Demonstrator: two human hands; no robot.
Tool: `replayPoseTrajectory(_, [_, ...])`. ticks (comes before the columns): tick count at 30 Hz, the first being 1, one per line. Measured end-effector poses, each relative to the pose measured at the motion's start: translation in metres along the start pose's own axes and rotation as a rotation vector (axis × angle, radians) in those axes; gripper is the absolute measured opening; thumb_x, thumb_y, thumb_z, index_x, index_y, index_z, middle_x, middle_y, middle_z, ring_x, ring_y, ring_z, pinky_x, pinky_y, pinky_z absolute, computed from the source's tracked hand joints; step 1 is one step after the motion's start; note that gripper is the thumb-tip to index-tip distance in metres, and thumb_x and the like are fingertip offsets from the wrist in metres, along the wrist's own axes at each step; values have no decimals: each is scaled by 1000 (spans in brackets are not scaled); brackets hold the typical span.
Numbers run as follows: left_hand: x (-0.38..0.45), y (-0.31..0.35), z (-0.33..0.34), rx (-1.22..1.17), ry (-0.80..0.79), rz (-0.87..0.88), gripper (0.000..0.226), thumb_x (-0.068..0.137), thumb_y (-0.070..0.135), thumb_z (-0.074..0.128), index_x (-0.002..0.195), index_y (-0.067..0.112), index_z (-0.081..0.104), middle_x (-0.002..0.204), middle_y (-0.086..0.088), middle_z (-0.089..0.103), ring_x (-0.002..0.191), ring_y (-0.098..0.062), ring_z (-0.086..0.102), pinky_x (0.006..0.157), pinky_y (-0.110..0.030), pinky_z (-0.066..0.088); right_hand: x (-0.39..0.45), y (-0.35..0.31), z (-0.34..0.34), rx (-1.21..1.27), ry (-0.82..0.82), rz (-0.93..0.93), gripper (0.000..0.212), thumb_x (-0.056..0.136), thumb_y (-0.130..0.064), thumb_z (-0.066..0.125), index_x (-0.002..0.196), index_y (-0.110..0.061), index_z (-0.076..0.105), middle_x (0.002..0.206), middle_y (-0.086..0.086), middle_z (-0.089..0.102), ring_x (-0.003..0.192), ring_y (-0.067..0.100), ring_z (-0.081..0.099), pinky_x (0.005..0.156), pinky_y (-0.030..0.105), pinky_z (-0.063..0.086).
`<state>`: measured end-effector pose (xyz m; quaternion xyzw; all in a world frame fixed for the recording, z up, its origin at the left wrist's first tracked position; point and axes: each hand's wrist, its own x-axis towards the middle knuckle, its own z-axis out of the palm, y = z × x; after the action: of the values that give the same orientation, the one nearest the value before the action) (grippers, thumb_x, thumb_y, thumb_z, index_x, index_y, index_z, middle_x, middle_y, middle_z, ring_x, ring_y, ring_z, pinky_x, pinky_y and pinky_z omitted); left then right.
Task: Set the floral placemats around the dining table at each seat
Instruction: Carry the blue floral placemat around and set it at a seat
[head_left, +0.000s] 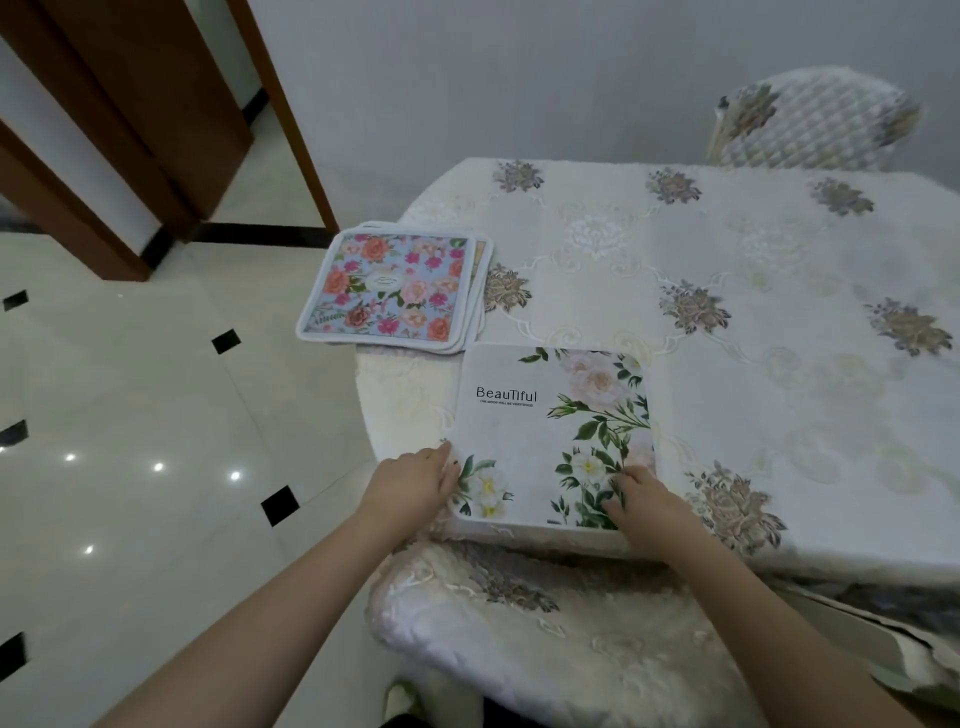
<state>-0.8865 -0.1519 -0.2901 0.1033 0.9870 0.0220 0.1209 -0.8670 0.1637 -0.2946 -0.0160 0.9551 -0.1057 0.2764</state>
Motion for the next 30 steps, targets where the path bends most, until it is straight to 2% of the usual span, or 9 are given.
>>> replayPoseTrajectory(3, [-20, -13, -17, -28, 41, -7, 96, 77, 61, -11, 151, 20, 36, 135, -4, 59, 112, -29, 61, 83, -37, 49, -14, -26, -9, 68, 27, -52, 54, 102, -39, 39, 152, -19, 27, 157, 1, 24, 133, 21, 43, 106, 36, 40])
replayPoseTrajectory(6, [-45, -33, -33, -59, 52, -31, 80, 89, 61, 3, 151, 20, 34, 144, -4, 53, 120, -29, 57, 92, -38, 48, -31, -66, -19, 65, 68, -92, 54, 102, -40, 39, 151, -22, 27, 157, 0, 26, 129, 20, 47, 104, 36, 39])
replayPoseTrajectory(9, [-75, -62, -50, -82, 90, -36, 92, 80, 62, -4, 150, 19, 37, 145, -5, 51, 123, -29, 55, 96, -39, 46, -54, -116, -26, 47, 87, -112, 52, 102, -42, 37, 150, -24, 30, 154, 0, 33, 131, 18, 45, 103, 33, 38])
replayPoseTrajectory(12, [-110, -99, -60, -86, 137, -28, 90, 82, 61, -2, 147, 17, 42, 144, -6, 53, 126, -27, 53, 99, -37, 43, -82, -172, -27, 44, 138, -153, 50, 101, -44, 38, 148, -27, 33, 148, -2, 44, 130, 19, 47, 104, 34, 39])
replayPoseTrajectory(15, [-149, -133, -58, -75, 119, -64, 94, 79, 63, -6, 147, 18, 41, 146, -4, 51, 130, -24, 50, 103, -36, 39, -108, -228, -20, 23, 178, -177, 53, 100, -47, 38, 150, -30, 28, 144, -4, 50, 127, 21, 49, 101, 34, 40])
replayPoseTrajectory(20, [-207, -183, -58, -76, 107, -109, 96, 78, 64, -8, 148, 18, 40, 148, -2, 49, 133, -22, 47, 106, -36, 36, -134, -314, 1, -32, 189, -227, 60, 99, -50, 37, 151, -23, 24, 142, 0, 53, 125, 25, 52, 102, 40, 42])
replayPoseTrajectory(23, [-235, -208, -65, -68, 133, -148, 97, 77, 63, -9, 148, 18, 40, 149, 0, 48, 135, -20, 46, 108, -34, 32, -144, -354, 10, -82, 199, -276, 55, 100, -46, 38, 148, -20, 30, 144, 4, 48, 124, 27, 52, 100, 39, 41])
replayPoseTrajectory(26, [-255, -230, -71, -119, 140, -195, 100, 75, 64, -10, 150, 17, 37, 152, -1, 44, 139, -19, 40, 112, -34, 28, -149, -383, 14, -103, 256, -361, 57, 100, -42, 39, 152, -21, 26, 152, -1, 38, 127, 24, 48, 103, 35, 39])
replayPoseTrajectory(30, [-269, -255, -72, -88, 162, -244, 95, 79, 64, -6, 149, 17, 38, 153, -2, 41, 142, -19, 34, 118, -37, 19, -140, -412, 19, -116, 327, -446, 57, 99, -41, 41, 151, -21, 30, 153, 0, 38, 134, 20, 43, 107, 34, 36])
